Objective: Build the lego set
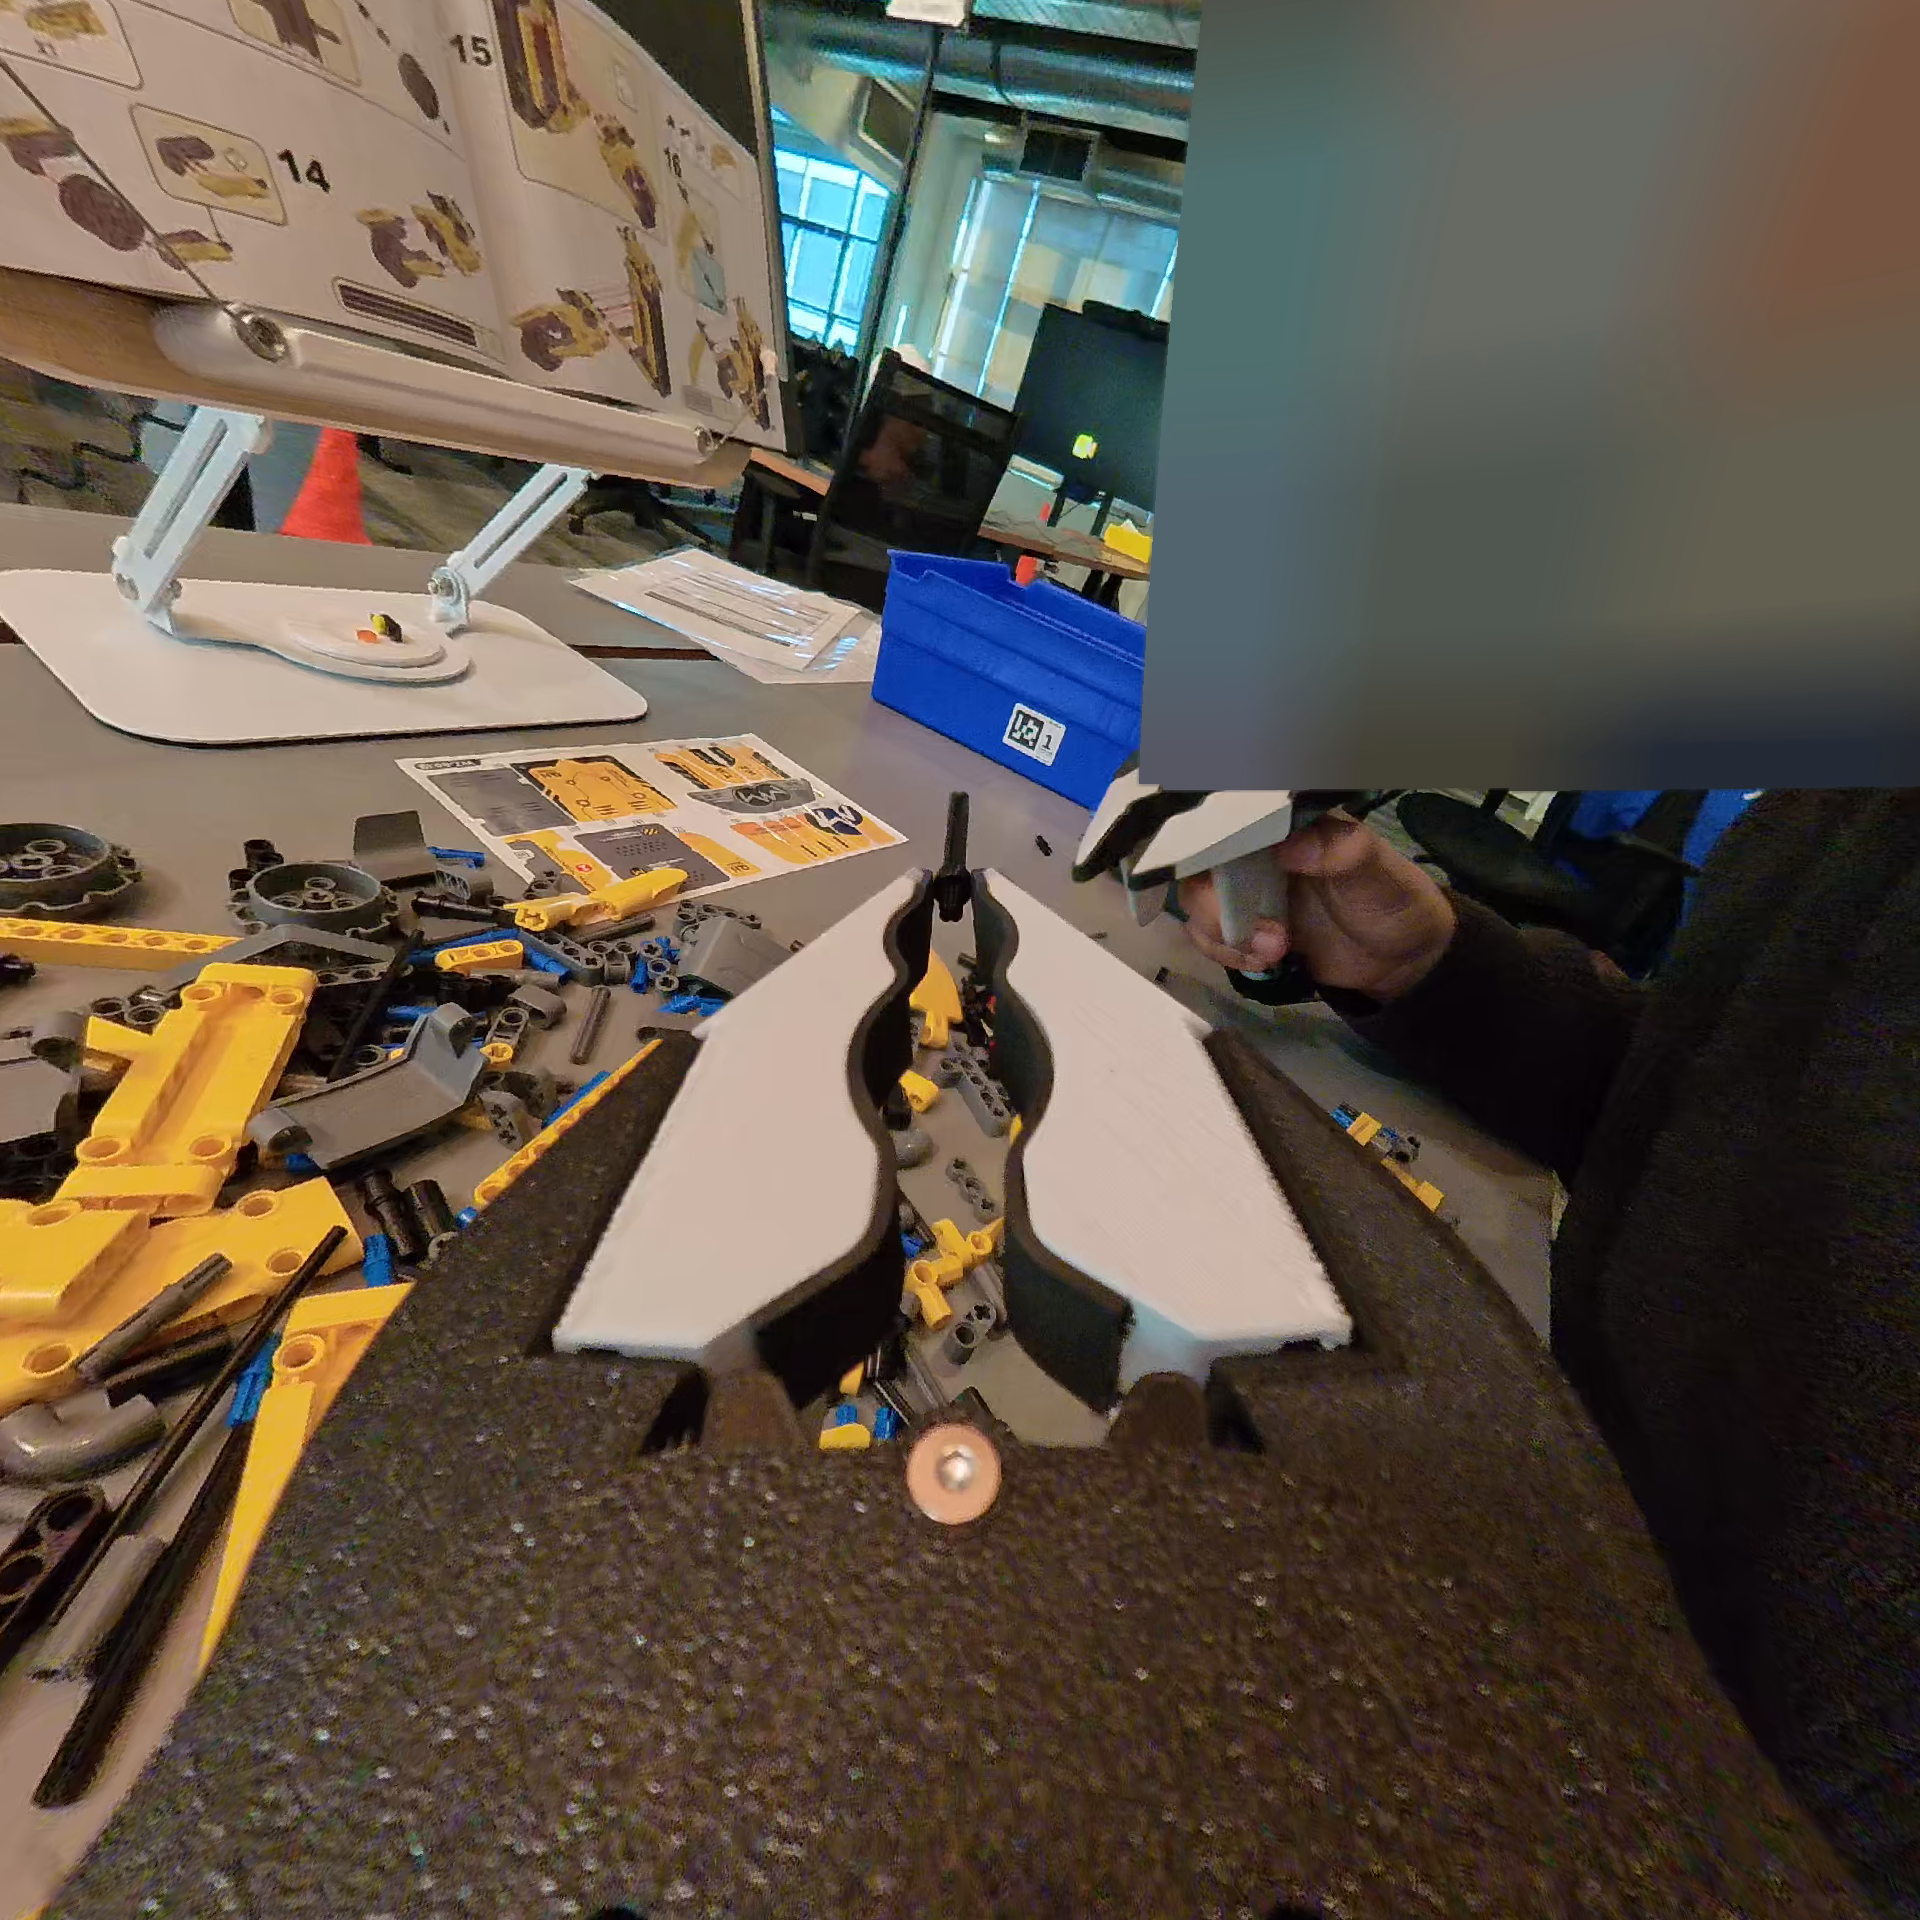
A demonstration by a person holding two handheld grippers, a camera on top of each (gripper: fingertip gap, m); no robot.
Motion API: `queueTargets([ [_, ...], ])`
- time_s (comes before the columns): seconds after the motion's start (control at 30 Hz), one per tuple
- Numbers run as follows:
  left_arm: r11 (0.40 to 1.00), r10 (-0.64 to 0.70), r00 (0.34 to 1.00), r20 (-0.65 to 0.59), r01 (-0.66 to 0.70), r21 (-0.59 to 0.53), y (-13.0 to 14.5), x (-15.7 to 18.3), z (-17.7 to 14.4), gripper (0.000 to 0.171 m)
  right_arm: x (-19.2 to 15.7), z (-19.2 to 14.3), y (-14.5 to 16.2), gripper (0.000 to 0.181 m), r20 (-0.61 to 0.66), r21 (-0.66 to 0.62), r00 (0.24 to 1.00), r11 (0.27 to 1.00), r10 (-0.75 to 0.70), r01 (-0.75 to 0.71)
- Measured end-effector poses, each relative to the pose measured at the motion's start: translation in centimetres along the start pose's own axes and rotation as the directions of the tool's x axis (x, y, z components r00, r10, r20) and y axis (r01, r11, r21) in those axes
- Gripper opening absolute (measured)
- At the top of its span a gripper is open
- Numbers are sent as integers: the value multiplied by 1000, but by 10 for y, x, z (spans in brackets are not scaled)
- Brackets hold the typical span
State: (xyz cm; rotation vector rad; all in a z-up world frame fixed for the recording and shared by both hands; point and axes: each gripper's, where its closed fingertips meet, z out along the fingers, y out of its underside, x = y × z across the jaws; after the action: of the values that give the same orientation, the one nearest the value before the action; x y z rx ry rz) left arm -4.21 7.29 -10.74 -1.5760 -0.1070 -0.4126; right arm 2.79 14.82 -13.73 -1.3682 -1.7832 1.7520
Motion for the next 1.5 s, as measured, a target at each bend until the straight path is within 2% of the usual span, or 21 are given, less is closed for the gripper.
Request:
queueTargets([
  [0.27, 999, -33, 999, -18, 33, 0, 0, -1, 1, 6, 10, 7, 16, 15, -79, -91, 988, 987, -136, 129],
  [0.5, 999, -49, 998, -28, 48, -9, 2, -1, 3, 6, 10, 10, 22, 15, -64, -110, 990, 987, -128, 120],
  [0.77, 998, -59, 998, -32, 59, -9, 1, -2, 3, 7, 3, 10, 18, 15, -6, -66, 996, 993, -93, 93],
  [1.07, 997, -75, 997, -34, 74, -5, 1, -4, 3, 7, -3, 15, 24, 15, 11, -88, 988, 984, -156, 156],
  [1.37, 997, -78, 996, -38, 78, -3, 0, -4, 3, 6, -3, 16, 28, 15, 10, -114, 985, 978, -173, 173],
  [1.5, 997, -76, 996, -41, 76, -11, 2, -3, 3, 6, 2, 13, 20, 15, -29, -83, 987, 984, -159, 156],
])
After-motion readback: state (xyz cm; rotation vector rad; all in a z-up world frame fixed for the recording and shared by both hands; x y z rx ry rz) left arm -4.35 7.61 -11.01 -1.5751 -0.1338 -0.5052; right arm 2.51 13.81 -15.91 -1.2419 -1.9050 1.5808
